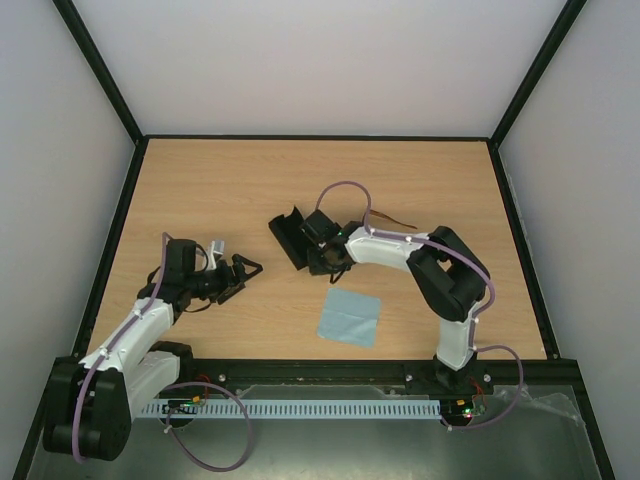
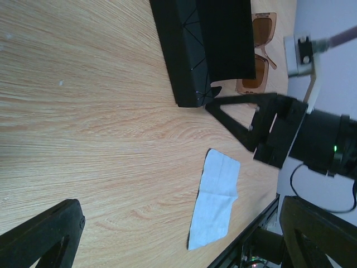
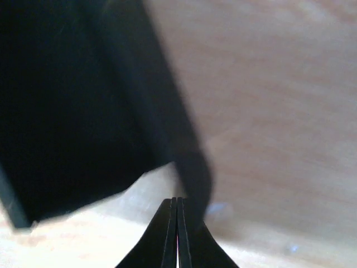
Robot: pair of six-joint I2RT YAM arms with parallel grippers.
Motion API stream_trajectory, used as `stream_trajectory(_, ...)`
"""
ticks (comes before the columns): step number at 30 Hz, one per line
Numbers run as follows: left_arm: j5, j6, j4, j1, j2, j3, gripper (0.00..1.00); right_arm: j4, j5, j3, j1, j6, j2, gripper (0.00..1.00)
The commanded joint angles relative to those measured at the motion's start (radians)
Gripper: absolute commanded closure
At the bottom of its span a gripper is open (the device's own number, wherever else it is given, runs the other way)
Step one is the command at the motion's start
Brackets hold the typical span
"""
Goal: Organize the sunglasses
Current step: Adjust the sunglasses case at the center of the board.
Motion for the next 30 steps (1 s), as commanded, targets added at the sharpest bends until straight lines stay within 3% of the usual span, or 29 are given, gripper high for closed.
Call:
stream_trajectory(1, -0.002, 0.01, -0.017, 0.006, -0.006, 0.024, 0.01, -0.016, 0.044, 0.042, -0.064, 0.005, 0.049, 0.97)
stream_trajectory(22, -0.009, 0.017, 0.044, 0.008, 0.074, 0.016, 0.01, -0.088, 0.058, 0.4, -0.167, -0.111, 0.282, 0.95)
stream_trajectory(26, -0.02, 0.024, 0.034, 0.008, 0.067, 0.018, 0.01, -0.08, 0.06, 0.389, -0.172, -0.146, 0.256, 0.92)
stream_trajectory(30, -0.022, 0.019, 0.037, 0.008, 0.051, 0.016, 0.01, -0.055, 0.063, 0.287, -0.172, -0.154, 0.105, 0.88)
